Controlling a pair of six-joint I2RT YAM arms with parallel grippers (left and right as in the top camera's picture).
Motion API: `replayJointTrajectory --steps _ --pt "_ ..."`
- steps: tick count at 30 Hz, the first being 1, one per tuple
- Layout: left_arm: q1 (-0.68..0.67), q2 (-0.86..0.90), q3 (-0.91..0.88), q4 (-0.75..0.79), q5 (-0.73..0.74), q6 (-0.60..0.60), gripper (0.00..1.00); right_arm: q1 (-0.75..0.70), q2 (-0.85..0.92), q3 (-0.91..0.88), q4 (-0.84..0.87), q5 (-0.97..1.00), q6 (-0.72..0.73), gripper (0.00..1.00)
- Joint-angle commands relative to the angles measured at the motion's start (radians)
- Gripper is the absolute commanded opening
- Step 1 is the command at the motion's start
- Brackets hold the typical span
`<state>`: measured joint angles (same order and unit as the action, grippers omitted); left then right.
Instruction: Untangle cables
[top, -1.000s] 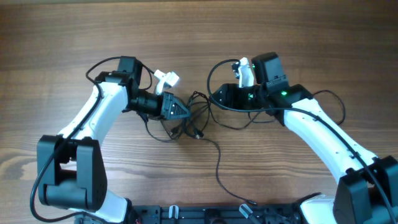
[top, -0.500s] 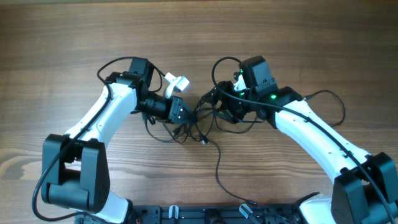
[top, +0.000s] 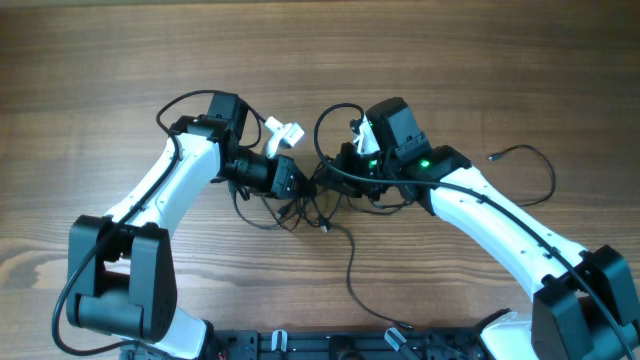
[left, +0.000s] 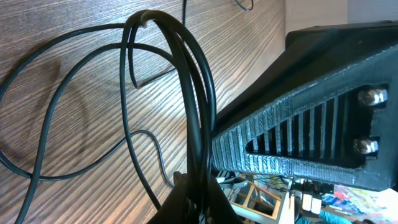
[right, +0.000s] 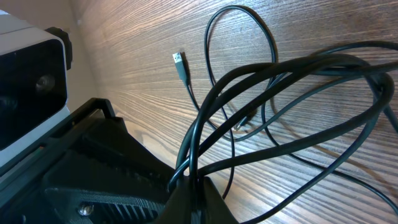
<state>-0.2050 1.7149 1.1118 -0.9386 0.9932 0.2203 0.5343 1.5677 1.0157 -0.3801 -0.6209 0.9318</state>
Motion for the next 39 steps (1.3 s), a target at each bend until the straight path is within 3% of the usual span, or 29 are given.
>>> replayJointTrajectory --steps 1,3,6,20,28,29,31,39 --pt "-0.003 -0.001 0.001 0.003 0.019 0.019 0.08 0.005 0.015 0.003 -0.002 0.015 -0.019 0.04" --pt "-0.003 -0.001 0.001 0.003 0.008 0.019 0.17 0.005 0.015 0.003 -0.003 0.018 -0.019 0.04" --pt "-0.003 -0.001 0.001 0.002 -0.053 0.018 0.23 0.005 0.015 0.003 -0.011 0.024 -0.045 0.04" --pt "-0.003 -0.001 0.001 0.001 -0.074 0.008 0.23 0.005 0.015 0.003 -0.092 0.018 -0.129 0.04" --pt "-0.003 -0.001 0.001 0.006 0.05 0.009 0.25 0.005 0.015 0.003 -0.092 0.018 -0.128 0.04" --pt "-0.003 0.0 0.001 0.011 0.049 0.012 0.29 0.005 0.015 0.003 -0.092 0.016 -0.128 0.04" --pt "-0.003 0.0 0.001 0.028 0.04 0.012 0.49 0.005 0.015 0.003 -0.092 0.01 -0.128 0.04" --pt "-0.003 0.0 0.001 0.039 -0.007 0.011 0.52 0.005 0.015 0.003 -0.092 0.006 -0.128 0.04"
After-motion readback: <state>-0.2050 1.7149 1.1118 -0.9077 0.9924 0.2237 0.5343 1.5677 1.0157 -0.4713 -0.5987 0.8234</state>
